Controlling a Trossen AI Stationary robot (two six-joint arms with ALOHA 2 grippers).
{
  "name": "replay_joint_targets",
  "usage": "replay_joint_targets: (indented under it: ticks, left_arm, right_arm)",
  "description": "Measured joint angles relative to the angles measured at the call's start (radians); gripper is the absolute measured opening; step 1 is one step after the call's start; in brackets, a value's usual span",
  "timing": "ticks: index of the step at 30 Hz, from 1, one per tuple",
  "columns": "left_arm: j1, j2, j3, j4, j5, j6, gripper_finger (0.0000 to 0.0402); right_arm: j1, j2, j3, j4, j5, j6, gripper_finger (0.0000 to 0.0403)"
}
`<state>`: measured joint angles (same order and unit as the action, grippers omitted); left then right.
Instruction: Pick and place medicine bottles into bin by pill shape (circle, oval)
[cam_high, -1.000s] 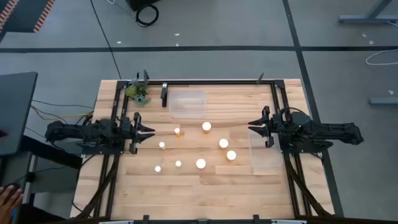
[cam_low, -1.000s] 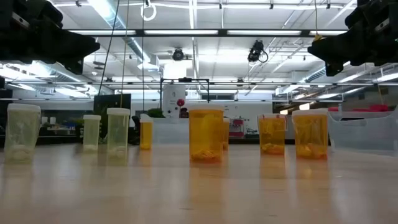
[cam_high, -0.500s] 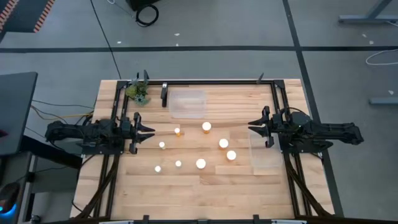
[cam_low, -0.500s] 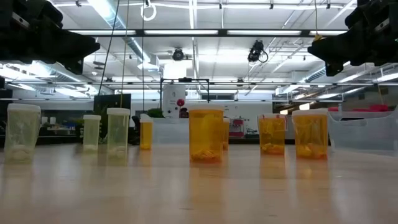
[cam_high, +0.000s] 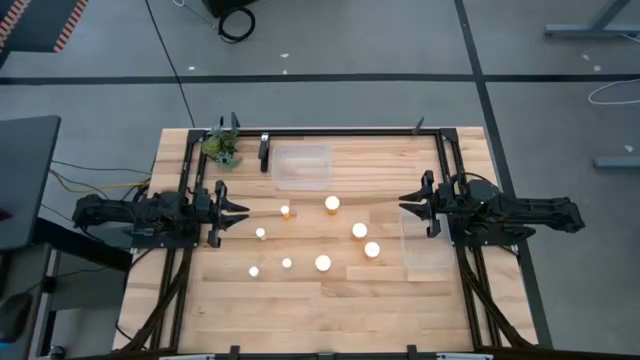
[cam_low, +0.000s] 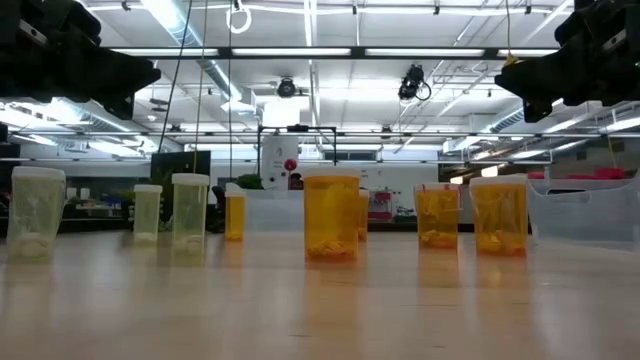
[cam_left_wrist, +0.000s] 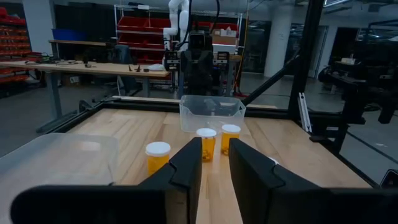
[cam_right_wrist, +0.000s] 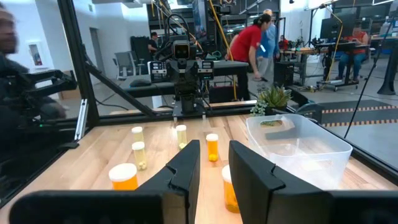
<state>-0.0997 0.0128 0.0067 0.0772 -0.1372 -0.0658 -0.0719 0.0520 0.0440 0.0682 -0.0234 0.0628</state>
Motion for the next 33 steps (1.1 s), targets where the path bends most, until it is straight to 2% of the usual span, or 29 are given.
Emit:
replay_joint_targets:
  ticks: [33]
  left_arm:
    - [0.000,0.000,0.000,0.000,0.000,0.000,0.0084]
  right_arm:
    - [0.000,0.000,0.000,0.000,0.000,0.000,0.0092]
